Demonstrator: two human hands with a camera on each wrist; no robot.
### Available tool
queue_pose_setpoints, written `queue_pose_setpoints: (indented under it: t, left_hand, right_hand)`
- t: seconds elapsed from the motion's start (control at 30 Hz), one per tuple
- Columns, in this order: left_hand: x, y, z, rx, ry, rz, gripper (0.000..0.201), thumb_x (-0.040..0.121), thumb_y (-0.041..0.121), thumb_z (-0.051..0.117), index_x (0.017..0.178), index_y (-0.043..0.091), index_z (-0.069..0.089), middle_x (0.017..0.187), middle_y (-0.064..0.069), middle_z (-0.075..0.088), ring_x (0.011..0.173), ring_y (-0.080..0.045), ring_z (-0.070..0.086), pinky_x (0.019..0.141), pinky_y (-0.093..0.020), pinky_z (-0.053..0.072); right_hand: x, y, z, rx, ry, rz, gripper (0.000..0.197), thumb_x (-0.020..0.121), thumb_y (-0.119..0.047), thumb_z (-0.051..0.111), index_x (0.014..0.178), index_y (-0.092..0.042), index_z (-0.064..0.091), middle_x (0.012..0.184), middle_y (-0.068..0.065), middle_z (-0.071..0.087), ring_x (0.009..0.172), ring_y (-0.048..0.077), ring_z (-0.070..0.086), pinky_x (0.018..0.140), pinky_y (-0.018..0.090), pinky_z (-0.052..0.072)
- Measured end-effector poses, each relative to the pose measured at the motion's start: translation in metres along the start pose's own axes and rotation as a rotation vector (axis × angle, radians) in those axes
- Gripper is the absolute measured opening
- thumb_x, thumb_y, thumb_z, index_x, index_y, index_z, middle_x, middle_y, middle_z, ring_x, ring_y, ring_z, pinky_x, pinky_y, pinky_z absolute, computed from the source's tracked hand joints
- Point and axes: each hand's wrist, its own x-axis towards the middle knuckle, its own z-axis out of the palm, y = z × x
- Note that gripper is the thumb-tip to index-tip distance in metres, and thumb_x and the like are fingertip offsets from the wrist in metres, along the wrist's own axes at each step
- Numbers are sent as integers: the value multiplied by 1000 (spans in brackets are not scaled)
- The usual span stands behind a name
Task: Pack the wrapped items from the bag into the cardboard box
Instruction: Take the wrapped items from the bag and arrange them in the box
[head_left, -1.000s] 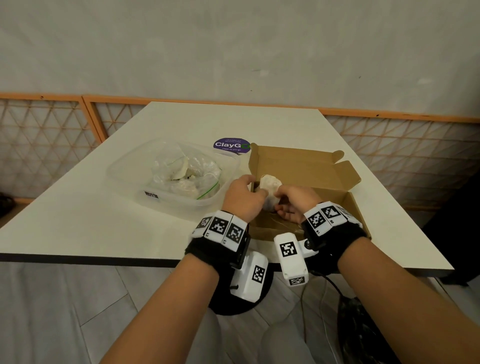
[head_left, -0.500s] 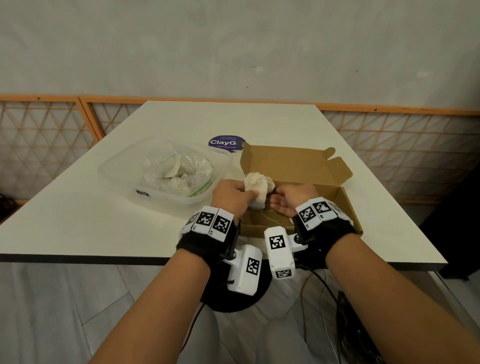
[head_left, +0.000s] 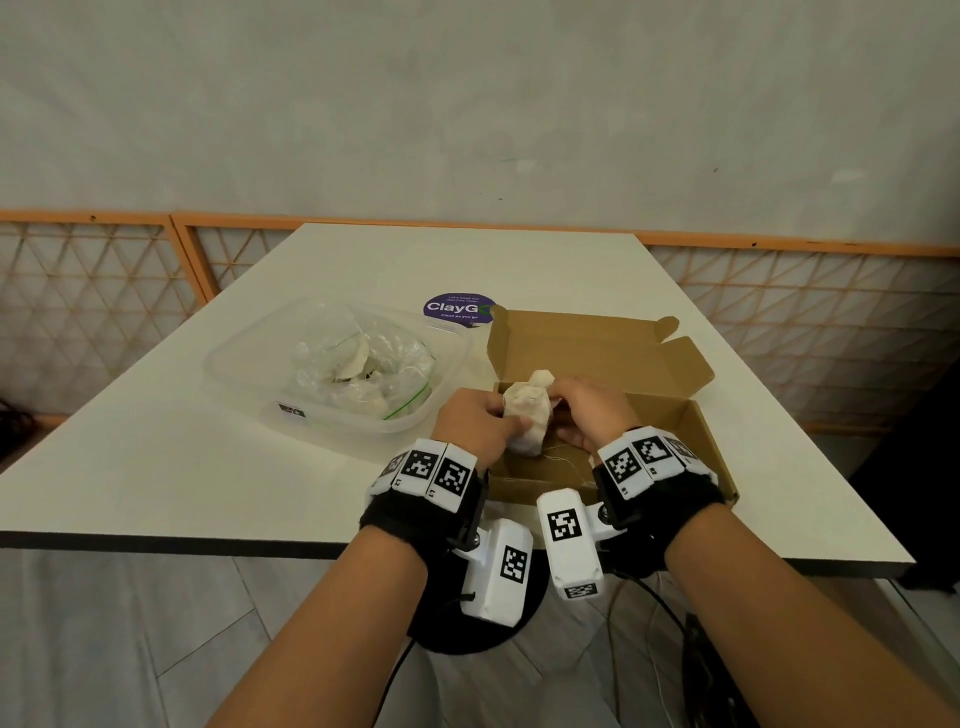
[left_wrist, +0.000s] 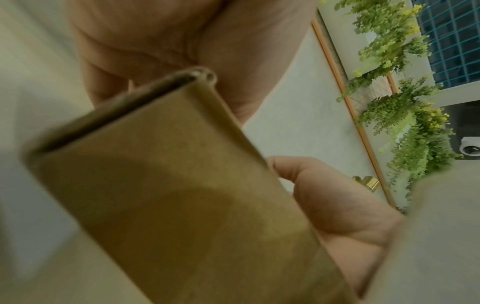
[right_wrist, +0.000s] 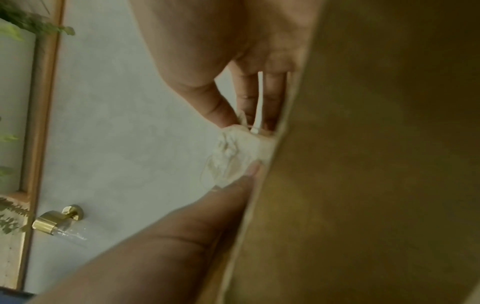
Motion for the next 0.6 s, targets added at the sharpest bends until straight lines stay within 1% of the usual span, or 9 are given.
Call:
queue_pose_setpoints:
  t: [0.07, 0.13, 0.2, 0.23, 0.3, 0.4, 0.47, 0.53, 0.6]
  left_hand:
    - [-5, -5, 0, -22, -8, -22, 23, 87, 21, 65, 106, 10, 70, 98, -10, 69, 87, -19, 59, 78, -29, 45]
    - [-5, -3, -1, -48, -5, -13, 23, 86, 20, 65, 105, 8, 70, 100, -13, 70, 91, -23, 61, 81, -32, 47]
    - [-2, 0, -2, -60, -8, 6, 23, 87, 19, 65, 106, 8, 70, 96, -10, 69, 88, -20, 60, 75, -27, 47]
    - [-1, 2, -2, -59, -12, 14, 22, 87, 19, 65, 105, 8, 70, 93, -8, 68, 84, -18, 59, 70, -23, 45]
    - [2, 3, -2, -57, -12, 30, 17, 87, 18, 65, 98, 7, 71, 84, -6, 65, 76, -16, 55, 64, -22, 40]
    - [1, 1, -2, -32, 2, 40, 18, 86, 20, 65, 87, 3, 69, 73, -7, 59, 66, -14, 48, 58, -23, 35]
    - [2, -1, 0, -12, 9, 44, 22, 86, 21, 64, 93, 1, 69, 80, -13, 64, 72, -17, 52, 64, -27, 41]
    - [2, 0, 1, -8, 9, 48, 26, 86, 23, 65, 104, 5, 70, 95, -14, 70, 82, -19, 57, 75, -31, 46]
    - [1, 1, 2, -44, 6, 49, 31, 84, 25, 68, 111, 11, 67, 103, -8, 69, 87, -16, 59, 79, -29, 45]
  right_hand:
    - [-2, 5, 4, 38, -31, 3, 21, 88, -10, 53, 68, -18, 50, 74, 1, 51, 63, 13, 48, 66, 29, 46]
    - [-2, 3, 4, 56, -62, -3, 18, 87, -13, 53, 70, -18, 54, 88, 7, 57, 76, 19, 55, 78, 36, 49]
    - [-2, -3, 5, 93, -107, 0, 9, 85, -14, 54, 78, -16, 60, 108, 13, 62, 99, 27, 60, 86, 39, 50]
    - [-3, -5, 5, 109, -128, 9, 6, 84, -13, 55, 83, -13, 61, 111, 16, 62, 104, 29, 59, 87, 39, 51]
    - [-3, -6, 4, 83, -155, -3, 9, 80, -5, 55, 84, -9, 61, 104, 17, 60, 97, 27, 59, 84, 39, 50]
    - [-5, -2, 5, -72, -202, -70, 16, 77, 4, 58, 75, -11, 65, 83, 13, 61, 75, 21, 55, 68, 32, 45]
    - [-6, 1, 5, -183, -201, -117, 16, 80, -4, 61, 76, -17, 68, 72, 3, 64, 61, 11, 56, 61, 23, 43]
    - [-6, 2, 4, -219, -185, -150, 15, 84, -11, 60, 77, -21, 69, 65, -4, 62, 50, 1, 53, 55, 17, 40]
    - [-6, 2, 4, -196, -160, -164, 17, 88, -13, 58, 77, -22, 68, 66, -3, 62, 54, 4, 53, 56, 18, 40]
